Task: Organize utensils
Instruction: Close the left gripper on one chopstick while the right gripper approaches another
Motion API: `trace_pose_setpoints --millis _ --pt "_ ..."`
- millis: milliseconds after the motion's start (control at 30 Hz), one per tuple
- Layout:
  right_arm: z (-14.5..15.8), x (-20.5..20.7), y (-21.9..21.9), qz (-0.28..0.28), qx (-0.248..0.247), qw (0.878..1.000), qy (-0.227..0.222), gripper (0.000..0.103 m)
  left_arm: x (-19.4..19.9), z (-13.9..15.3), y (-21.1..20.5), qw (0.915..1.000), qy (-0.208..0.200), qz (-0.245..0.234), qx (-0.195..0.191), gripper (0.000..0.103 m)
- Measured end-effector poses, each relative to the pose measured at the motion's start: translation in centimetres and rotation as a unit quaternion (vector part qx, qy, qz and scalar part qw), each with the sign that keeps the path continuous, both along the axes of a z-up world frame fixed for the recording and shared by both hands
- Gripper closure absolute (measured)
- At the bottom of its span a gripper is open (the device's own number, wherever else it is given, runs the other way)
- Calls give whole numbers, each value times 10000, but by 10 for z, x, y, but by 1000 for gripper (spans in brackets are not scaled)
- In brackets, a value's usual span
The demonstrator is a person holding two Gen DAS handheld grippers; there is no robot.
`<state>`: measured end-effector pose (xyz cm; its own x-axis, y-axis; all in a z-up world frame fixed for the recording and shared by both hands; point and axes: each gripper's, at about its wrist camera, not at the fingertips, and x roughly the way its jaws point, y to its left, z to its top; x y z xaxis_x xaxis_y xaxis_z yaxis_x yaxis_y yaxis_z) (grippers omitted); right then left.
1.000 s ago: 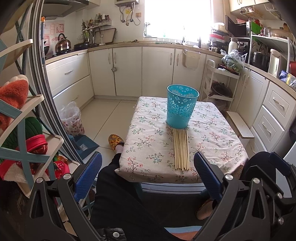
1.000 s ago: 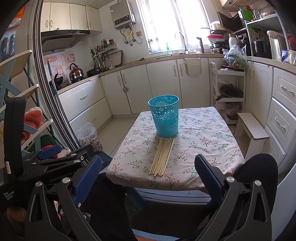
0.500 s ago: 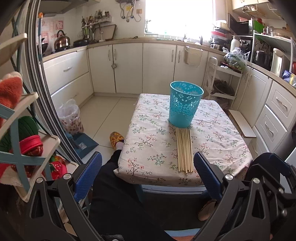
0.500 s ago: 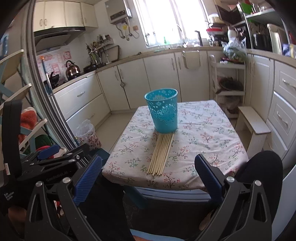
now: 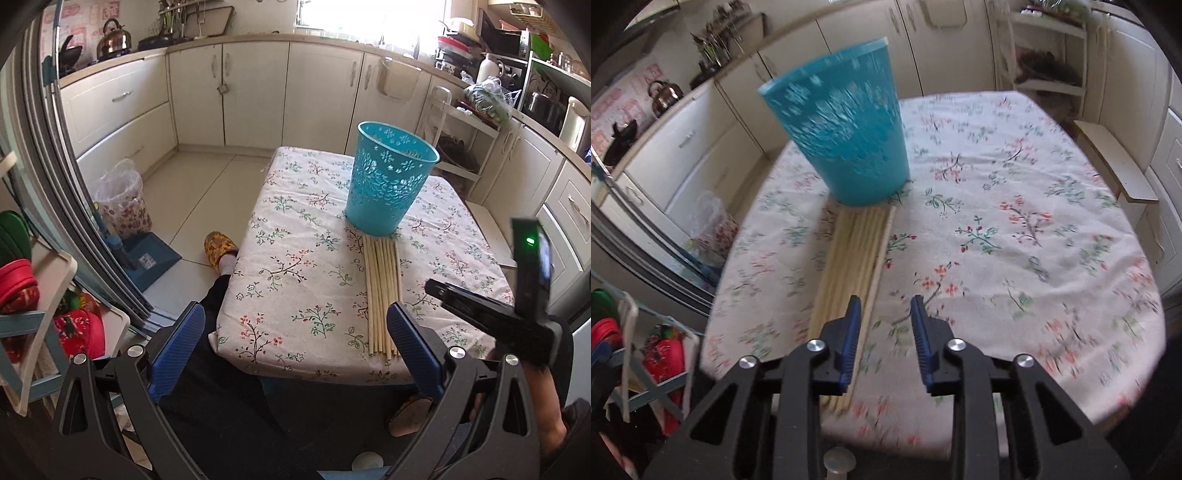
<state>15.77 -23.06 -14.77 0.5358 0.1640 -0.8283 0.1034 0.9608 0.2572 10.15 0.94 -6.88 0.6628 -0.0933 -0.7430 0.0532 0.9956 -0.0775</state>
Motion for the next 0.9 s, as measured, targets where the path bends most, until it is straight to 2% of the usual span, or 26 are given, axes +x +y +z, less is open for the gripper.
trace_pose_setpoints --millis 300,400,467,533,633,700,767,867,900 --pt "-25 58 18 68 -32 9999 -97 79 38 -20 -3 9997 238 50 -19 11" --pt "-26 59 26 209 -329 9990 -206 79 48 -24 -7 9995 314 22 -60 11" --pt "-26 60 29 387 -515 9976 -238 80 56 -28 -11 9992 266 -121 -273 11" --pt "-27 59 30 628 -701 9952 -261 91 69 -35 -18 9982 306 -253 -439 11" --pt "-29 58 18 989 -764 9920 -152 95 87 -47 -39 9981 413 -384 -231 12" --pt "-29 56 2 1134 -880 9896 -7 95 100 -58 -53 9976 516 -466 -26 17" --pt "-30 54 -13 1140 -804 9902 61 95 116 -74 -68 9964 656 -511 174 29" --pt "-31 53 -33 979 -470 9941 74 95 141 -97 -83 9940 926 -530 259 40" --pt "-30 52 -36 920 -415 9949 63 95 147 -101 -87 9936 960 -513 316 41"
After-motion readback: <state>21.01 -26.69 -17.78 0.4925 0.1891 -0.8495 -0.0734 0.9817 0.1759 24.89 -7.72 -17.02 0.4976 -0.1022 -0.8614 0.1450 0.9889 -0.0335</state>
